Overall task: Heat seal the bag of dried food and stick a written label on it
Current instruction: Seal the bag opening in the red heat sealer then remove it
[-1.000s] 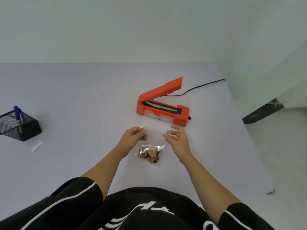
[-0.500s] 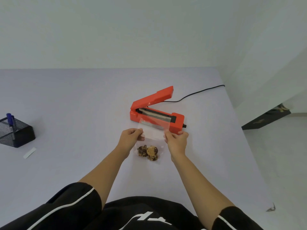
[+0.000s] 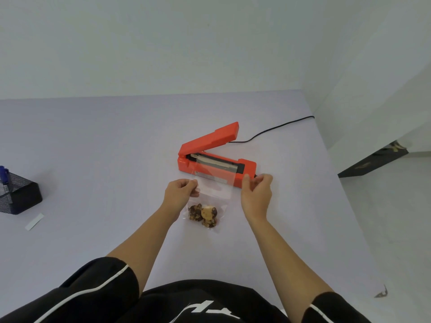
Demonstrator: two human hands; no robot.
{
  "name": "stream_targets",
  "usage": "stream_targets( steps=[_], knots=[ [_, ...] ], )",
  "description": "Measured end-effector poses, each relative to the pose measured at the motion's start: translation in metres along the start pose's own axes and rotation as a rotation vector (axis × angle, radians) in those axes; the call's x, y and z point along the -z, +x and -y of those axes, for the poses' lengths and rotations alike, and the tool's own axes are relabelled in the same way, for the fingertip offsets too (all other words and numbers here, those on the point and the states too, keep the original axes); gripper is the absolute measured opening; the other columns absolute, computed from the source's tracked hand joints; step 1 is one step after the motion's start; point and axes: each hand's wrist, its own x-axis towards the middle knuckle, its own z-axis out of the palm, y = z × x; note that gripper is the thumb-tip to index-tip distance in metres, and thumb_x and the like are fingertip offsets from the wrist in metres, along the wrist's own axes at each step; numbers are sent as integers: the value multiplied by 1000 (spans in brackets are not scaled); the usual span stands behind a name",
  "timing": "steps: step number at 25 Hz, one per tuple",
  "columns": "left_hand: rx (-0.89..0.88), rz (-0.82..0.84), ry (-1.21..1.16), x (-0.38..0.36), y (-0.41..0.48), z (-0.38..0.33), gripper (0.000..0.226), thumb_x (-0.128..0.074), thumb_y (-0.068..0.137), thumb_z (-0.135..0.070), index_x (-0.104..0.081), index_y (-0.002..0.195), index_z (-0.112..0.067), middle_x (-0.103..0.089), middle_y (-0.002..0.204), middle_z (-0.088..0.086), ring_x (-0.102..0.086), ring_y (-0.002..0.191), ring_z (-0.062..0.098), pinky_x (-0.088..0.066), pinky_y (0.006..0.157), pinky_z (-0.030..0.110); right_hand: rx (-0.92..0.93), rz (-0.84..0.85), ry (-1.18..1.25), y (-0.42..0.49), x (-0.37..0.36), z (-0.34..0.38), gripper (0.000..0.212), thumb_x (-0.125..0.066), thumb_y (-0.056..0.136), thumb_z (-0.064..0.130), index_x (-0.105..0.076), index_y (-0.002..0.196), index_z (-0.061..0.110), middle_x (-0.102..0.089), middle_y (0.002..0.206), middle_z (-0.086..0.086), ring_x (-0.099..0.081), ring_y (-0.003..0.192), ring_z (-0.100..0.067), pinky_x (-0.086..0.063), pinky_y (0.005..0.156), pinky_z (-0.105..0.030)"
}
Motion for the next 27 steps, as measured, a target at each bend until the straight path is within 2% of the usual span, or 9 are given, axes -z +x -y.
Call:
stream_targets(
  steps=[2,4,6,8,10,13,15,20,27],
  knots=[
    [1,6,11,-1,0,-1,21,-58,90,-19,-66,76,-6,-65,69,6,-63,63,15,-48,80,29,187,-57,48,8,6,18,6,-49,92,11,-46,97,10,-56,88,0,-55,78,-12,-45,71,-27],
    [3,6,21,-2,1,-1,21,-58,90,-20,-66,74,-8,-65,69,6,-64,63,15,-47,78,28,412,-36,22,18,12,40,23,-44,92,4,-50,114,8,-55,111,3,-54,103,-9,-42,93,-19],
    [6,-4,32,-1,1,-1,21,-58,90,-20,-66,75,-8,-66,70,5,-64,64,15,-48,80,30,659,46,-73,28,17,64,33,-40,94,4,-48,126,5,-48,126,6,-44,121,-8,-31,105,-13],
    [12,-16,40,-1,2,-1,21,-58,89,-21,-67,77,-7,-67,70,5,-65,64,15,-50,84,33,875,181,-215,37,20,83,38,-36,97,13,-45,133,9,-41,140,4,-36,133,-12,-25,111,-23],
    [19,-22,44,-1,2,-1,20,-58,89,-22,-67,77,-8,-67,71,5,-65,65,15,-50,87,35,1015,323,-394,45,19,94,41,-32,98,20,-42,137,15,-36,148,0,-28,139,-13,-19,113,-32],
    [25,-22,42,0,2,-2,20,-58,90,-22,-67,78,-9,-67,71,4,-65,66,16,-50,89,37,1172,399,-636,54,15,96,42,-30,98,24,-42,137,16,-38,148,-1,-30,139,-15,-19,113,-39],
    [27,-22,47,1,3,-3,20,-58,90,-22,-67,78,-9,-68,72,5,-66,67,16,-50,90,37,1207,385,-704,59,15,93,42,-30,97,25,-46,135,15,-44,145,-2,-35,136,-16,-22,111,-40],
    [22,-17,59,1,4,-3,20,-58,90,-23,-67,77,-10,-68,74,5,-66,68,16,-52,92,40,1113,318,-742,59,17,70,43,-29,96,27,-51,130,15,-53,137,0,-45,128,-18,-32,101,-36],
    [32,-20,69,0,4,-1,21,-58,89,-23,-67,77,-8,-68,73,6,-66,67,17,-51,92,41,899,336,-871,58,18,32,49,-21,95,30,-45,135,13,-47,142,-3,-42,131,-21,-39,97,-41]
  ],
)
